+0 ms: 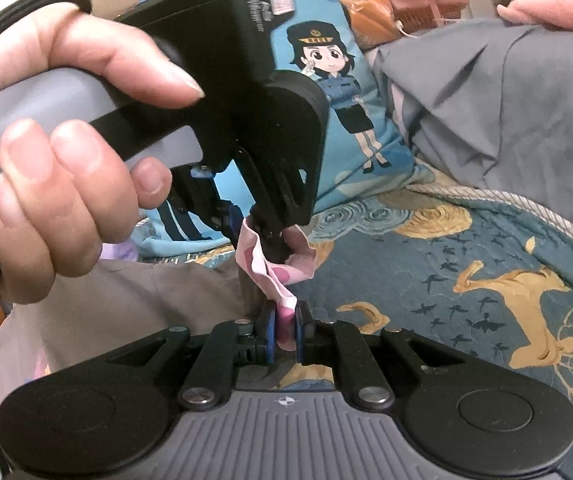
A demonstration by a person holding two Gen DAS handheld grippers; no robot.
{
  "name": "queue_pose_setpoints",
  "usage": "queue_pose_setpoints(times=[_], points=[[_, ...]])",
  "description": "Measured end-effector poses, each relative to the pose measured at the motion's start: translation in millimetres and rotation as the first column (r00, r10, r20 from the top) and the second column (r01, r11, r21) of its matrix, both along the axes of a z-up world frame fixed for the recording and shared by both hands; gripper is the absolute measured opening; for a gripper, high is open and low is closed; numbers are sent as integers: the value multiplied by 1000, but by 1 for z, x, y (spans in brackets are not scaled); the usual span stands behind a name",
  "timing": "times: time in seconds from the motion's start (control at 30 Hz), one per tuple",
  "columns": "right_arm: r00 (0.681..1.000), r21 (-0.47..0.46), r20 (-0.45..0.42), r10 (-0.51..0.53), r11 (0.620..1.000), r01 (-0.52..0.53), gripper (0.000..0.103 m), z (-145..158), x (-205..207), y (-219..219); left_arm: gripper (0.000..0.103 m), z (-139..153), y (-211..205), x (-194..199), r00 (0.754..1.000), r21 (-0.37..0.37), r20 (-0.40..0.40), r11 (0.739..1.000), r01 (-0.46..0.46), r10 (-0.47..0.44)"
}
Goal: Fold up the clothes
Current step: 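Grasp the pink cloth with the left gripper while the right gripper releases it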
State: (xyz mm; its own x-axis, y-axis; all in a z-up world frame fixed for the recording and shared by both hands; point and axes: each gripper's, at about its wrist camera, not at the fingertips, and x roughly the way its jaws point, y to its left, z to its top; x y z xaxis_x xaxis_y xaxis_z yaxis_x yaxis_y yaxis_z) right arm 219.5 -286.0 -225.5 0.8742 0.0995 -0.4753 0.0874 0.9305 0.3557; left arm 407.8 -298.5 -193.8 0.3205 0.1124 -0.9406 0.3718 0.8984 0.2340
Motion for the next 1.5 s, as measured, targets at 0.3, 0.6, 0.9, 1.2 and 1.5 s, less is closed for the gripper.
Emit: queue_pose_setpoints(times=[0.3, 0.6, 0.9, 1.2, 1.5], points=[[992, -61, 76, 100, 994, -96, 12, 11, -12, 18, 15, 36, 62, 6, 991, -259, -3, 957, -131, 135], [970, -89, 129, 207, 976, -197, 9, 21, -27, 36, 15, 73, 117, -6, 982, -393, 33, 906, -156, 183], [937, -151, 191, 293, 952, -267, 8, 50, -43, 72, 15, 104, 198, -40, 962, -558, 82, 812, -171, 260], [880, -249, 122, 458, 873, -420, 8, 53, -50, 157, 15, 90, 300, -72, 930, -561, 134, 800, -214, 342], [849, -269, -12, 528, 816, -511, 8, 27, -47, 199, 16, 56, 345, -87, 918, -528, 112, 805, -269, 380]])
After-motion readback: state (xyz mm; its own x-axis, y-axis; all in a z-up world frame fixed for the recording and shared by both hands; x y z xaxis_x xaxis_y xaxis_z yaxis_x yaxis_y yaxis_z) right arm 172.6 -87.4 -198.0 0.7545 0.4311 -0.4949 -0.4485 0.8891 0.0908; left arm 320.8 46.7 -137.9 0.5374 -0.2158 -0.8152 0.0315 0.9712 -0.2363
